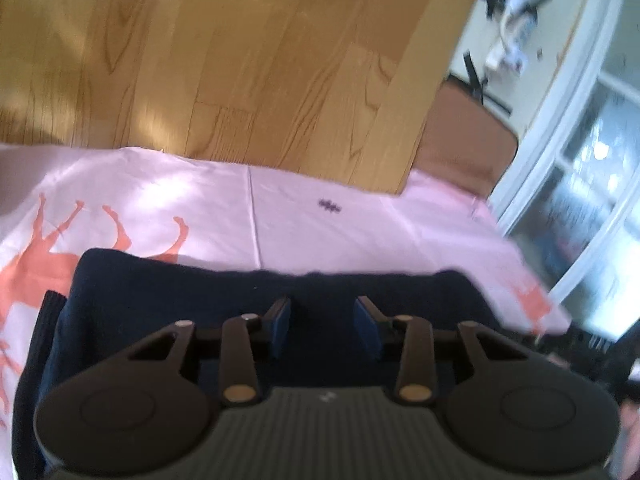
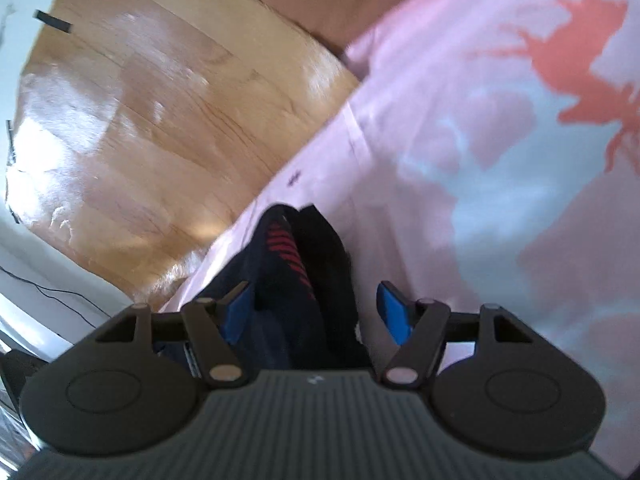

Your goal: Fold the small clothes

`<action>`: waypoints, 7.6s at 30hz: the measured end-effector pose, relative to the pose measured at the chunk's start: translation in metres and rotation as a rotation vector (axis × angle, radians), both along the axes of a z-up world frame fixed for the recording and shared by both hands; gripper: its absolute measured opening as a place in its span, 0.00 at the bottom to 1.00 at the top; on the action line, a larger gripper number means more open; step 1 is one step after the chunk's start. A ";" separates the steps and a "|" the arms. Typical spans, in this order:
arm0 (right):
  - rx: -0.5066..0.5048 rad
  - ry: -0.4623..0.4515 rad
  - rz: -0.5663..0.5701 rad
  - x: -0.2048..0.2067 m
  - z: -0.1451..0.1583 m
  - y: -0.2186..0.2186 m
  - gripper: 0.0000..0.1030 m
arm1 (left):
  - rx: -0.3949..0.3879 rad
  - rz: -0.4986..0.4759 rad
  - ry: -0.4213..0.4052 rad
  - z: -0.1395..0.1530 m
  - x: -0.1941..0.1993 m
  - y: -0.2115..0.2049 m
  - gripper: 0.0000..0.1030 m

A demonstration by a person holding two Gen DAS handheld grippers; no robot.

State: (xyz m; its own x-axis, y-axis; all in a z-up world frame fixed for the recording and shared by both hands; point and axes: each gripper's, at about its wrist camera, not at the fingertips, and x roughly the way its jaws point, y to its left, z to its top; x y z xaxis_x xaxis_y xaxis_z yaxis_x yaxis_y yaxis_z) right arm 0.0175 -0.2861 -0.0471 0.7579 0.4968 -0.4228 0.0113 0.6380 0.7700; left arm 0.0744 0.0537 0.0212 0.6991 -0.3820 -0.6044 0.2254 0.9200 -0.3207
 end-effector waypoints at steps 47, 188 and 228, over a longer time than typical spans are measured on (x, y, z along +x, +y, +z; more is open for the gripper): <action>-0.458 -0.506 0.713 -0.017 0.118 0.237 0.52 | -0.322 0.196 -0.047 0.031 -0.028 0.145 0.53; -0.440 -0.368 0.338 0.015 0.022 0.177 0.86 | 0.495 0.758 -0.167 0.003 -0.105 0.028 1.00; -0.413 -0.337 0.335 0.021 0.021 0.172 0.86 | 0.326 0.808 0.046 -0.009 -0.094 0.065 1.00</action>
State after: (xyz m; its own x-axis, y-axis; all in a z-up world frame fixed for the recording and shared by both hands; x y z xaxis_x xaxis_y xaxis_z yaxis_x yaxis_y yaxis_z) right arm 0.0380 -0.1139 -0.0257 0.7146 0.5769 -0.3957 -0.4405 0.8105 0.3860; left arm -0.0196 0.1191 0.0117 0.6534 0.4173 -0.6316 -0.5425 0.8400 -0.0061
